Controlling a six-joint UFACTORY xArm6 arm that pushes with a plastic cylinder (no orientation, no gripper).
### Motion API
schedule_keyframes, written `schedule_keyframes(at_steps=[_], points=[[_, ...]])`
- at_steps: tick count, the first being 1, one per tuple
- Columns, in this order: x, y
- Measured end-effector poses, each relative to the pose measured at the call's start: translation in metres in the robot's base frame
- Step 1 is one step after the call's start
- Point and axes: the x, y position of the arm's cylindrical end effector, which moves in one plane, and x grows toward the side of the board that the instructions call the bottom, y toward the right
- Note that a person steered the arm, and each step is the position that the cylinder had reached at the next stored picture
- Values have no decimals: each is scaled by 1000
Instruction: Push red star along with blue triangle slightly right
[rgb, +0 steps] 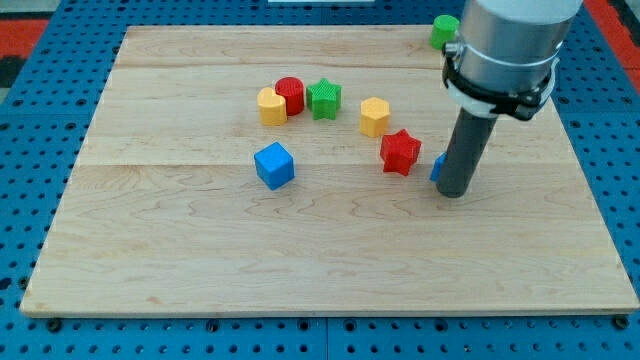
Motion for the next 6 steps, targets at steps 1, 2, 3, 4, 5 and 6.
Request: schedule_keyframes(at_steps=[1, 2, 3, 4, 5, 6], points=[[-23, 1], [-40, 14], [18, -1], [15, -88], [-25, -80], [-39, -50]])
